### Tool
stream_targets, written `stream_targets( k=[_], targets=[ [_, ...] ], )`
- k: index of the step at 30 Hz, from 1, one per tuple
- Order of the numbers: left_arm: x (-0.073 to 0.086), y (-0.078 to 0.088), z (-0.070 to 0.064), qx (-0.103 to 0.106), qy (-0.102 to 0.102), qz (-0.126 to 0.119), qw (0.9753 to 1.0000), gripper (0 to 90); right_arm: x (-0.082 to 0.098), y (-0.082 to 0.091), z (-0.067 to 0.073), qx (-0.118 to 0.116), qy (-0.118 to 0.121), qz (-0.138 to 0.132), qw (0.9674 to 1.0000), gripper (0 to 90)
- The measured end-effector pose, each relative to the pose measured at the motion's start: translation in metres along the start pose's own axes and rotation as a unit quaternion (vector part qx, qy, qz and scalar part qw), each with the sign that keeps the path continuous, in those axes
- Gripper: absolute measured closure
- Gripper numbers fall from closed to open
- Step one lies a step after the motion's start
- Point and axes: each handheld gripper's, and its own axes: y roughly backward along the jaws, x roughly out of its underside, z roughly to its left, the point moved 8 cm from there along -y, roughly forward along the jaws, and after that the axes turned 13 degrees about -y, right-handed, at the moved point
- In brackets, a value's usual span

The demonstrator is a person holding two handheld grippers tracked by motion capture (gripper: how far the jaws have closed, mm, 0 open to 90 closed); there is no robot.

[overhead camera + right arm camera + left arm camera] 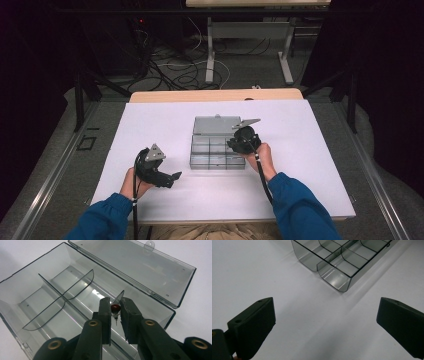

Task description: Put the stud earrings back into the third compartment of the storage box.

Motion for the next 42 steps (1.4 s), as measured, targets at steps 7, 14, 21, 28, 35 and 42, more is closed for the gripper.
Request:
stream_targets(
  k=[7, 14, 21, 28, 35, 42],
  targets=[
    [0.0, 0.001, 0.001, -0.004, -0.001, -0.005, 1.0, 2.5, -0.002, 0.008, -0.002, -0.002, -0.004, 0.003, 1.0, 62.6],
    [0.0, 0.002, 0.002, -0.004, 0.0, -0.005, 1.0, 2.5, -0.002, 0.03, -0.002, -0.026, -0.015, 0.013, 0.9995, 39.4],
    [0.001, 0.003, 0.002, -0.008, -0.001, -0.008, 0.9999, 2.5, 0.011, 0.041, 0.009, -0.053, 0.005, 0.047, 0.9974, 22.1],
    [0.001, 0.002, 0.002, -0.004, 0.004, -0.006, 1.0, 2.5, 0.02, 0.053, 0.014, -0.069, 0.012, 0.048, 0.9964, 14.3],
    [0.002, 0.002, 0.003, -0.004, -0.002, -0.002, 1.0, 2.5, 0.033, 0.064, 0.012, -0.08, 0.015, 0.058, 0.995, 4.9],
    [0.002, 0.001, 0.002, -0.001, 0.0, -0.002, 1.0, 2.5, 0.04, 0.074, 0.011, -0.084, 0.009, 0.059, 0.9946, 0.0]
  ],
)
